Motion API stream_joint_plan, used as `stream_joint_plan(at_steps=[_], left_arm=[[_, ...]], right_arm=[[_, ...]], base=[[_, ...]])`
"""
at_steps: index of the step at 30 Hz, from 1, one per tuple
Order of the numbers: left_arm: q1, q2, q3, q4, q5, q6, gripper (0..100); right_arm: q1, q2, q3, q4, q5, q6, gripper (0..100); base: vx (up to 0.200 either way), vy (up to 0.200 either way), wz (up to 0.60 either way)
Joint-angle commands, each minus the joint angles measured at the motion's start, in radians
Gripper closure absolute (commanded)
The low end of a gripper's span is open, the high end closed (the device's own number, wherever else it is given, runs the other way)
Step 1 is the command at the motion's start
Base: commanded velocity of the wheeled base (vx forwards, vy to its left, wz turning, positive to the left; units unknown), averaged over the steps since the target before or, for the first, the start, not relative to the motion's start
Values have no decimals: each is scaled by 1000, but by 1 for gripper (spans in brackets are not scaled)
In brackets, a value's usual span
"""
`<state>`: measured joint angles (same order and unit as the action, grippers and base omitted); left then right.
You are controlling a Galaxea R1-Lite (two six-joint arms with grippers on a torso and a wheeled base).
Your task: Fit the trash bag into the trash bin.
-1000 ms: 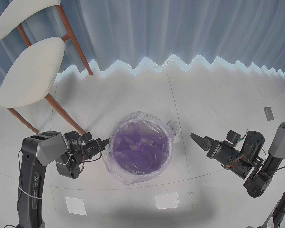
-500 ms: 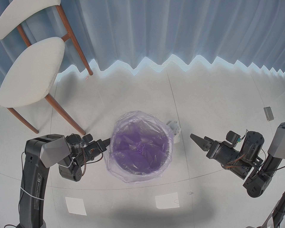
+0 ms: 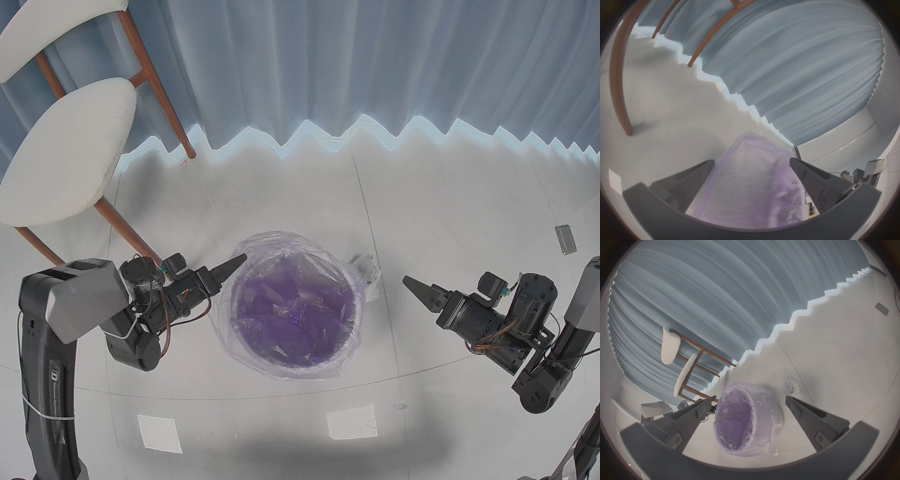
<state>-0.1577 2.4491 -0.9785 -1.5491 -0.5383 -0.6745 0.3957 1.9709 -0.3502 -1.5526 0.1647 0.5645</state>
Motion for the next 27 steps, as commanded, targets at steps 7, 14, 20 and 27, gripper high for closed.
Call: stream_joint_plan(at_steps=[7, 14, 20, 27], left_arm=[[-26, -378, 178, 0, 3, 10, 0], [-48, -464, 212, 0, 1, 36, 0], [-48, -561, 222, 1, -5, 49, 0], [-46, -616, 233, 1, -26, 49, 0]], right_arm=[[-57, 56, -150, -15, -7, 130, 0], [-95, 106, -156, -8, -1, 132, 0], [-98, 115, -282, 184, -1, 129, 0], [-97, 178, -589, 601, -2, 49, 0]], base=[[0, 0, 0], [0, 0, 0], [0, -200, 0], [0, -200, 0]])
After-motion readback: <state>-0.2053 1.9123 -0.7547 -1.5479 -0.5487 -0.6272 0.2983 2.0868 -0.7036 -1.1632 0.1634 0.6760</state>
